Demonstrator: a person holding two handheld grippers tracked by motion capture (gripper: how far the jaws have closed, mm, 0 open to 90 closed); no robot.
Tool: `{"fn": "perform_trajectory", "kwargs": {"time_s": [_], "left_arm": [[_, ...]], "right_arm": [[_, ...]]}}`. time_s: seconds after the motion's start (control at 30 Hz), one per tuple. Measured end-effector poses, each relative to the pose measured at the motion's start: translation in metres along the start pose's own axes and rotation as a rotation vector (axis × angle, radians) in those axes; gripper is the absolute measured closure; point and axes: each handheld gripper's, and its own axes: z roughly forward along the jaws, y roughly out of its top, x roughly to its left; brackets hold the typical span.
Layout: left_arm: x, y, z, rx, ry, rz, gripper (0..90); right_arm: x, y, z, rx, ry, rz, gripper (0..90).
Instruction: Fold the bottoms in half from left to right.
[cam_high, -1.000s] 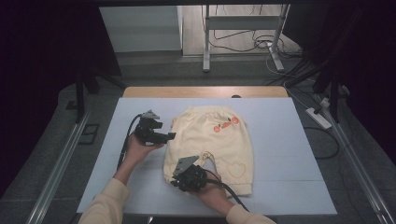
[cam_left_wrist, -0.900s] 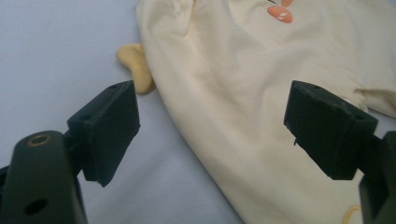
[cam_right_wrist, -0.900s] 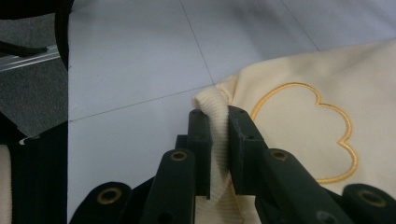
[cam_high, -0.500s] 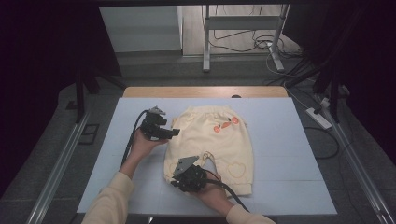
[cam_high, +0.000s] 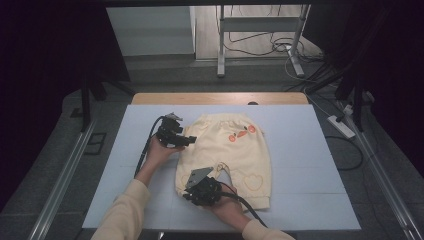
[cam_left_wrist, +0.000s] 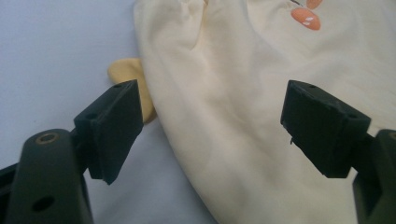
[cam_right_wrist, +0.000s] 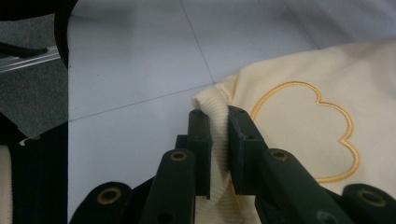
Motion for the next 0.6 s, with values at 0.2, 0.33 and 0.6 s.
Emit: {"fn": "perform_trajectory", "kwargs": {"time_s": [0.2,0.33,0.6], "left_arm": [[0.003,-0.002,0.008,0.014,-0.007,-0.018,22.9],[0.004,-0.002,0.012,0.026,-0.008,-0.02,23.5],[0.007,-0.005,0.02,0.044,-0.02,-0.036,26.7]], "right_arm": [[0.0,0.0,0.0,-0.003,0.001,0.005,79.8],[0.0,0.0,0.0,-0.003,0.001,0.004,79.8],[0.001,-0.001,0.0,-0.004,0.0,0.003,79.7]]}}
